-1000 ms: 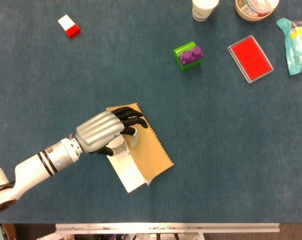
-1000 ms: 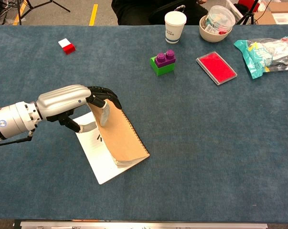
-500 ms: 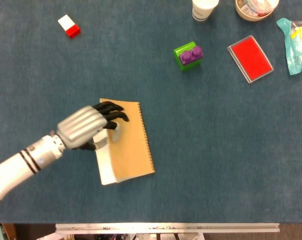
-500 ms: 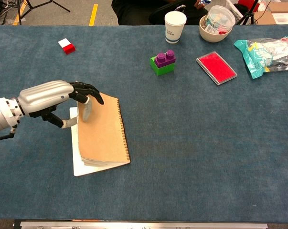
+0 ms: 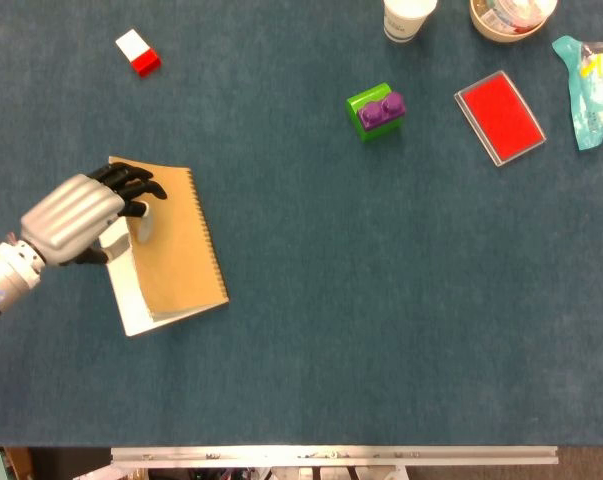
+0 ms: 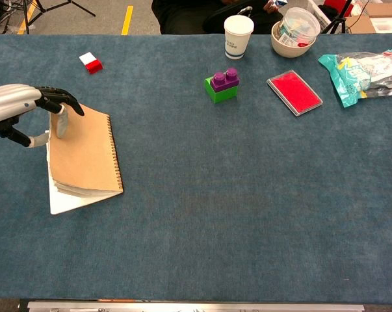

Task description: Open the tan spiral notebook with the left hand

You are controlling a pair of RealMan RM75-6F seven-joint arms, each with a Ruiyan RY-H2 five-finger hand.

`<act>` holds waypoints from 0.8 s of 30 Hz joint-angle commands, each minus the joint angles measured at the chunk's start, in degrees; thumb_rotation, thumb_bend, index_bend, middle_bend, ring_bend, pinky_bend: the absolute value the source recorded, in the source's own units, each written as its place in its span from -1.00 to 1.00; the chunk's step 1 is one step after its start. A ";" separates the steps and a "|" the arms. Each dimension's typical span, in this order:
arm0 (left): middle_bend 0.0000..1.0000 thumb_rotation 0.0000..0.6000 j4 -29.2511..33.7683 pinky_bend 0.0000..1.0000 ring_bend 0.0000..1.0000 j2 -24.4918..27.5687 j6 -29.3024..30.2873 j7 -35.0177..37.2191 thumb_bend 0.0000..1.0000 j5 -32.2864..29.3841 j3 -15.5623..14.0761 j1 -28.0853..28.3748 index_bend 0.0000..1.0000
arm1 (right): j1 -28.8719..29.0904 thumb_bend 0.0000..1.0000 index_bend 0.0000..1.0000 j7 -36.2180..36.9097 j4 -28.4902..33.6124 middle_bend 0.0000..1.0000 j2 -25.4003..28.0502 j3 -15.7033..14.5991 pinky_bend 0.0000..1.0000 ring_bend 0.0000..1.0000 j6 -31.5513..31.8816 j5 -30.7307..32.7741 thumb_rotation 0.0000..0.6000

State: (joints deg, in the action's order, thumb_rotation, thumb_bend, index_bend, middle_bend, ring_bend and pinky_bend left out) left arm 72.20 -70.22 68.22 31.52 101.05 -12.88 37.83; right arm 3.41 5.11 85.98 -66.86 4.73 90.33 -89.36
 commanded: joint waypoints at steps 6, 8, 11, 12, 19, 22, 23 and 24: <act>-0.50 1.00 5.96 -0.71 -0.74 3.15 -1.86 -0.59 0.30 1.46 1.94 3.34 0.31 | -0.41 -0.22 -0.54 0.63 -0.81 -0.44 -0.36 0.01 -0.42 -0.58 0.52 0.32 1.00; -0.50 1.00 7.71 -0.71 -0.74 3.25 -3.22 -1.32 0.30 1.62 2.60 4.55 0.31 | -0.55 -0.22 -0.54 0.89 -1.08 -0.45 -0.44 -0.02 -0.42 -0.58 0.70 0.35 1.00; -0.50 1.00 10.25 -0.71 -0.75 3.14 -6.26 -3.68 0.30 1.83 3.75 6.84 0.30 | -0.81 -0.22 -0.54 1.36 -1.50 -0.45 -0.49 -0.09 -0.42 -0.58 0.98 0.38 1.00; -0.50 1.00 11.05 -0.71 -0.75 3.07 -7.32 -4.56 0.30 1.87 4.04 7.54 0.30 | -0.91 -0.22 -0.54 1.52 -1.68 -0.45 -0.50 -0.10 -0.42 -0.58 1.07 0.45 1.00; -0.50 1.00 17.63 -0.71 -0.76 1.38 -16.19 -13.33 0.30 -0.18 6.31 11.72 0.29 | -1.82 -0.22 -0.54 2.78 -2.55 -0.45 -0.42 -0.06 -0.42 -0.58 1.76 1.25 1.00; -0.50 1.00 19.77 -0.71 -0.76 0.44 -18.82 -18.61 0.30 -2.01 7.62 12.54 0.29 | -2.05 -0.22 -0.54 3.40 -3.01 -0.45 -0.39 -0.04 -0.42 -0.58 1.91 1.40 1.00; -0.51 1.00 20.61 -0.71 -0.76 0.28 -19.68 -19.90 0.30 -2.58 7.85 12.76 0.29 | -2.13 -0.22 -0.54 3.56 -3.16 -0.45 -0.37 -0.03 -0.42 -0.58 1.97 1.46 1.00; -0.51 1.00 21.70 -0.71 -0.76 0.11 -20.82 -21.66 0.30 -3.36 8.14 13.06 0.28 | -2.24 -0.22 -0.54 3.83 -3.36 -0.45 -0.38 0.03 -0.42 -0.58 2.08 1.57 1.00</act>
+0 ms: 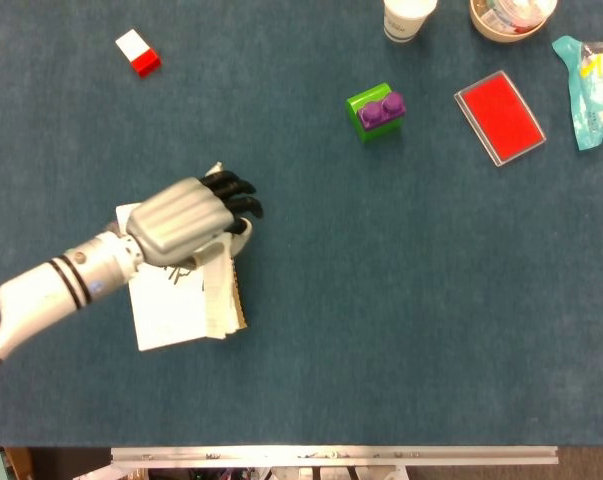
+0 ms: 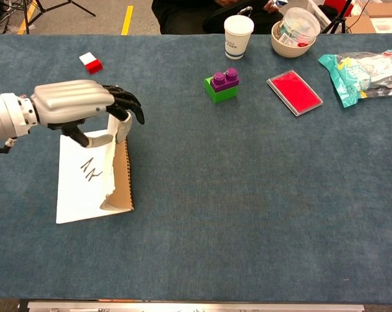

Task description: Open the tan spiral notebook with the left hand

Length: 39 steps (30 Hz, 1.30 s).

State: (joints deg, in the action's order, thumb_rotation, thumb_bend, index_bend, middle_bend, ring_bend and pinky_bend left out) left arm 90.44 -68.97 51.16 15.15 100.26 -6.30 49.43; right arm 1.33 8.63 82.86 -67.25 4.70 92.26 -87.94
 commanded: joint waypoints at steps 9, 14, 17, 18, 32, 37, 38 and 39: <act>-0.56 1.00 9.65 -0.71 -0.77 -2.71 -9.91 -17.47 0.30 -11.32 4.73 2.75 0.16 | -0.93 -0.22 -0.54 2.08 -1.59 -0.45 -0.15 0.12 -0.42 -0.58 0.64 0.66 1.00; -0.58 1.00 10.82 -0.71 -0.78 -5.70 -11.55 -24.29 0.30 -17.60 5.75 2.77 0.09 | -1.43 -0.22 -0.54 3.17 -2.36 -0.45 -0.18 0.15 -0.42 -0.58 1.02 0.87 1.00; -0.59 1.00 10.93 -0.71 -0.78 -7.91 -12.38 -28.24 0.30 -21.41 6.13 3.13 0.03 | -1.61 -0.22 -0.54 3.72 -2.69 -0.45 -0.20 0.13 -0.42 -0.58 1.15 0.84 1.00; -0.60 1.00 10.97 -0.71 -0.78 -8.51 -12.68 -29.39 0.30 -22.59 6.17 3.30 0.00 | -1.65 -0.22 -0.54 3.85 -2.78 -0.45 -0.21 0.13 -0.42 -0.58 1.19 0.81 1.00; -1.00 0.21 15.37 -0.78 -1.00 -9.06 -11.37 -37.26 -0.21 -37.63 6.46 4.83 -1.00 | -1.96 -0.22 -0.54 4.53 -2.74 -0.45 0.20 0.26 -0.42 -0.58 1.58 0.36 1.00; -1.00 0.19 17.37 -0.78 -1.00 -5.82 -9.81 -31.59 -0.21 -37.12 7.51 2.87 -1.00 | -1.75 -0.22 -0.54 4.43 -2.23 -0.45 0.44 0.35 -0.42 -0.58 1.60 -0.07 1.00; -1.00 0.19 17.41 -0.78 -1.00 -5.23 -9.73 -30.41 -0.21 -37.09 7.61 2.48 -1.00 | -1.73 -0.22 -0.54 4.42 -2.16 -0.45 0.48 0.35 -0.42 -0.58 1.60 -0.14 1.00; -1.00 0.18 17.39 -0.78 -1.00 -4.61 -9.61 -29.25 -0.21 -36.99 7.69 2.06 -1.00 | -1.71 -0.22 -0.54 4.38 -2.10 -0.45 0.52 0.36 -0.42 -0.58 1.62 -0.20 1.00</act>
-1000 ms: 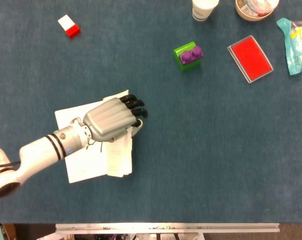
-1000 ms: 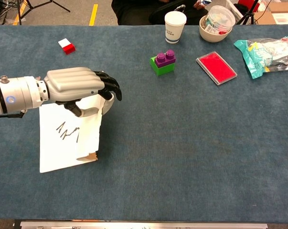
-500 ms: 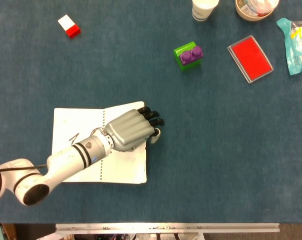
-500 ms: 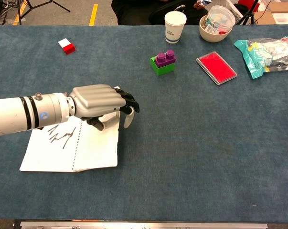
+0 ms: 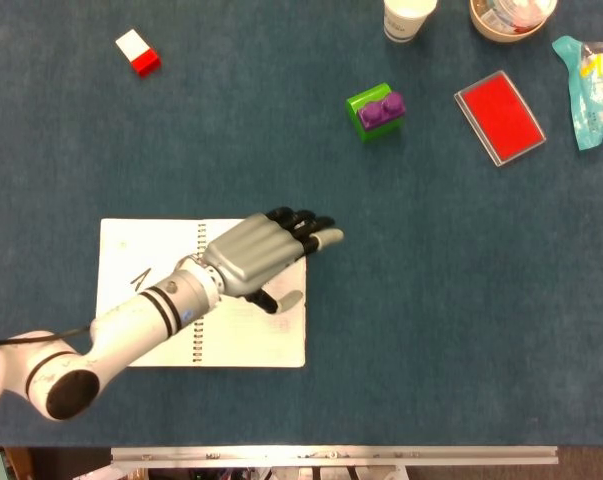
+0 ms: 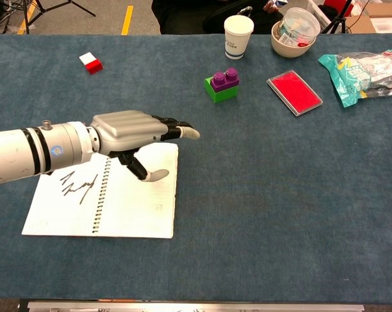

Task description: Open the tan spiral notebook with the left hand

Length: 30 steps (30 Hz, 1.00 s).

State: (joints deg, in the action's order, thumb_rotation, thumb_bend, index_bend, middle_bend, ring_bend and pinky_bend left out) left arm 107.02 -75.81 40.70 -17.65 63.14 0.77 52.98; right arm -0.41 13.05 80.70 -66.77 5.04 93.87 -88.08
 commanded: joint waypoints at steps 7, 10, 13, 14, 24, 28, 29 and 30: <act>-1.00 0.30 1.07 -0.78 -1.00 9.37 6.85 12.36 -0.21 4.55 0.64 -7.69 -1.00 | 0.72 -0.22 -0.54 -1.07 1.24 -0.45 0.96 -0.23 -0.42 -0.58 -2.22 0.40 1.00; -0.99 0.85 -0.22 -0.78 -1.00 10.48 13.93 14.28 -0.21 6.30 0.23 -12.42 -1.00 | 1.52 -0.22 -0.54 -2.84 3.16 -0.45 2.31 -0.69 -0.42 -0.58 -4.85 0.83 1.00; -0.98 1.00 -2.40 -0.78 -1.00 10.64 21.25 13.05 -0.21 7.45 -0.88 -17.22 -1.00 | 2.54 -0.22 -0.54 -4.65 5.32 -0.45 3.54 -1.07 -0.42 -0.58 -7.08 0.68 1.00; -0.97 1.00 -2.99 -0.78 -1.00 10.62 23.36 12.46 -0.21 7.62 -1.21 -18.64 -1.00 | 2.83 -0.22 -0.54 -5.21 5.90 -0.45 3.80 -1.08 -0.42 -0.58 -7.55 0.65 1.00; -0.94 1.00 -10.10 -0.78 -1.00 9.42 39.15 15.71 -0.21 9.32 -3.66 -32.53 -0.99 | 5.52 -0.22 -0.54 -9.13 10.46 -0.45 5.20 -1.64 -0.42 -0.58 -11.42 -0.57 1.00; -0.94 1.00 -12.51 -0.78 -1.00 8.78 42.78 17.33 -0.21 10.06 -4.14 -36.70 -0.98 | 6.17 -0.22 -0.54 -10.01 11.57 -0.45 5.17 -1.96 -0.42 -0.58 -12.04 -1.27 1.00; -0.94 1.00 -12.86 -0.78 -1.00 8.71 43.49 17.39 -0.21 10.34 -4.26 -37.47 -0.98 | 6.29 -0.22 -0.54 -10.05 11.78 -0.45 5.16 -2.01 -0.42 -0.58 -12.09 -1.44 1.00; -0.94 1.00 -13.24 -0.78 -1.00 8.67 44.43 17.36 -0.21 10.82 -4.43 -38.46 -0.97 | 6.43 -0.22 -0.54 -10.09 12.04 -0.45 5.18 -2.09 -0.42 -0.58 -12.18 -1.64 1.00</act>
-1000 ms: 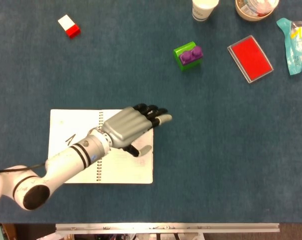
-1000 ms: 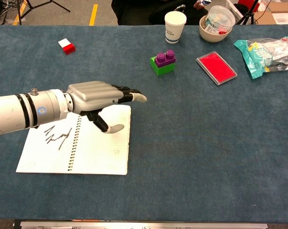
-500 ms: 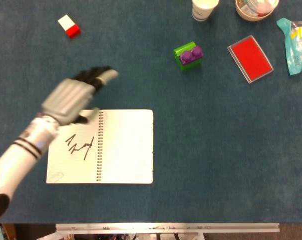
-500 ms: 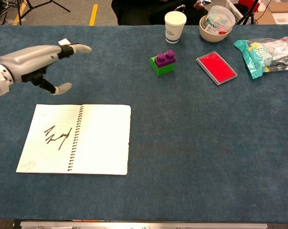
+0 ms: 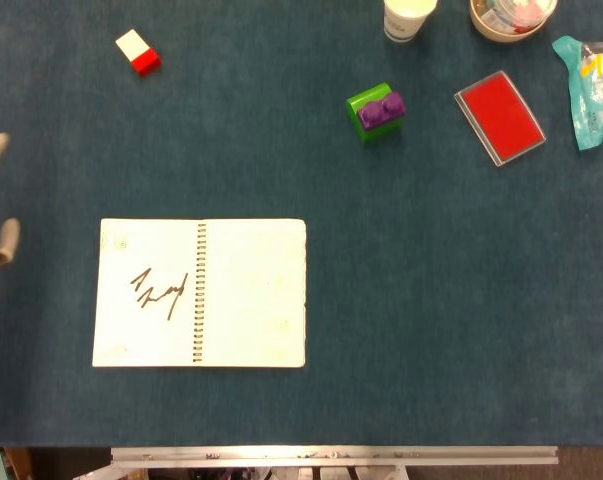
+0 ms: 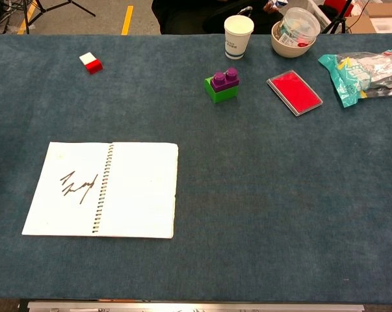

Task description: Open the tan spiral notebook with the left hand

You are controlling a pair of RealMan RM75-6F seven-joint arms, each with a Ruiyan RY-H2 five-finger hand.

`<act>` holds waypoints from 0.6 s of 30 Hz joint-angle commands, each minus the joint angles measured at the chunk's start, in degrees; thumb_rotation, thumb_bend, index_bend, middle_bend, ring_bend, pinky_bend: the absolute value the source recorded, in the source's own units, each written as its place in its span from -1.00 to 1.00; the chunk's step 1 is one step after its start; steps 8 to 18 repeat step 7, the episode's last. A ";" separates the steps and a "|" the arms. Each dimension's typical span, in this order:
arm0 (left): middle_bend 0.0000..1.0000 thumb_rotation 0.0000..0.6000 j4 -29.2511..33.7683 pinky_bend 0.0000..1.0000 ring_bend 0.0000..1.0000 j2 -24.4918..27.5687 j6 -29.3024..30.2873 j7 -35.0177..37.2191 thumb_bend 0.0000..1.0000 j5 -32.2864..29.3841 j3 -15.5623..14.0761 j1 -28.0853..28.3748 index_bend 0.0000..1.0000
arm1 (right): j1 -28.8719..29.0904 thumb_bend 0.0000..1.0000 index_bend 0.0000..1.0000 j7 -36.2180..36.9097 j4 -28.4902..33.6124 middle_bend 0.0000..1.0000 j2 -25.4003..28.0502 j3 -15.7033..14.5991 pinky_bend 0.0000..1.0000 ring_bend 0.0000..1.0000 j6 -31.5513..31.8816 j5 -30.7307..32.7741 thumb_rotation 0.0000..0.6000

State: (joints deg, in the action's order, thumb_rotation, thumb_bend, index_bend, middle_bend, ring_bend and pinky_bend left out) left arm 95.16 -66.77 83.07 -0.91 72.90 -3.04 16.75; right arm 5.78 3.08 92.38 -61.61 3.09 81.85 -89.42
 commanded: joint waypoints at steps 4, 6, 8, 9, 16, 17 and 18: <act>-0.93 1.00 -1.73 -0.78 -1.00 -0.33 4.38 0.14 -0.21 2.60 -1.23 -4.97 -0.94 | 0.42 -0.22 -0.54 -0.23 0.89 -0.45 0.23 -0.35 -0.42 -0.58 -0.14 -0.62 1.00; -0.93 1.00 -1.55 -0.78 -1.00 -0.24 4.97 0.19 -0.21 3.25 -1.45 -5.97 -0.94 | 0.40 -0.22 -0.54 -0.45 1.05 -0.45 0.32 -0.40 -0.42 -0.58 -0.20 -0.39 1.00; -0.93 1.00 -1.48 -0.78 -1.00 -0.14 5.26 0.26 -0.21 3.82 -1.60 -6.52 -0.94 | 0.38 -0.22 -0.54 -0.55 1.14 -0.45 0.39 -0.44 -0.42 -0.58 -0.24 -0.23 1.00; -0.93 1.00 -1.48 -0.78 -1.00 -0.14 5.26 0.26 -0.21 3.82 -1.60 -6.52 -0.94 | 0.38 -0.22 -0.54 -0.55 1.14 -0.45 0.39 -0.44 -0.42 -0.58 -0.24 -0.23 1.00; -0.93 1.00 -1.48 -0.78 -1.00 -0.14 5.26 0.26 -0.21 3.82 -1.60 -6.52 -0.94 | 0.38 -0.22 -0.54 -0.55 1.14 -0.45 0.39 -0.44 -0.42 -0.58 -0.24 -0.23 1.00; -0.93 1.00 -1.48 -0.78 -1.00 -0.14 5.26 0.26 -0.21 3.82 -1.60 -6.52 -0.94 | 0.38 -0.22 -0.54 -0.55 1.14 -0.45 0.39 -0.44 -0.42 -0.58 -0.24 -0.23 1.00; -0.93 1.00 -1.48 -0.78 -1.00 -0.14 5.26 0.26 -0.21 3.82 -1.60 -6.52 -0.94 | 0.38 -0.22 -0.54 -0.55 1.14 -0.45 0.39 -0.44 -0.42 -0.58 -0.24 -0.23 1.00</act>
